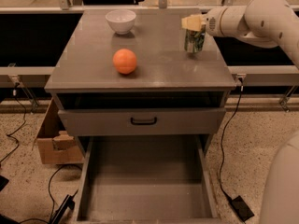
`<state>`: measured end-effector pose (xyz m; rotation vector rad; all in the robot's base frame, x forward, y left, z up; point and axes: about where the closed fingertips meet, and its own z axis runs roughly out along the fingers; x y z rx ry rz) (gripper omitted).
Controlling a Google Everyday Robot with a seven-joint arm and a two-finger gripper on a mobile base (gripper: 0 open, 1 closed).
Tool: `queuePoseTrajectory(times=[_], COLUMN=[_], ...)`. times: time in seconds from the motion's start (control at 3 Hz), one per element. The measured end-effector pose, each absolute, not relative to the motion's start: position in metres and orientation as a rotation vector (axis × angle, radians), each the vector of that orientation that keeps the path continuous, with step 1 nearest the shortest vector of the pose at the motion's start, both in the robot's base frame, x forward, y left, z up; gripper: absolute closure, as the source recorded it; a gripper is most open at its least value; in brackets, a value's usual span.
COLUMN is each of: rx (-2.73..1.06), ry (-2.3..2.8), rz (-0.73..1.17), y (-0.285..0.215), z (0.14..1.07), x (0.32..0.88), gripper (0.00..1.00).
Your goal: Pick green can from middle drawer and place on counter
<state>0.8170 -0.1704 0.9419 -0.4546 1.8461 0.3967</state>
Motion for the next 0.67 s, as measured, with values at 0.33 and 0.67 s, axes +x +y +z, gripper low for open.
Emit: queuePoseTrajectory(times=[0.33, 0.67], rx=[-0.392, -0.376], ry=[1.882, 1.879], rz=[0.394, 0.4], y=[-0.1866, -0.186], z=[0.9089, 0.9097], x=[0.8151, 0.8151], gripper=[1.0, 0.85])
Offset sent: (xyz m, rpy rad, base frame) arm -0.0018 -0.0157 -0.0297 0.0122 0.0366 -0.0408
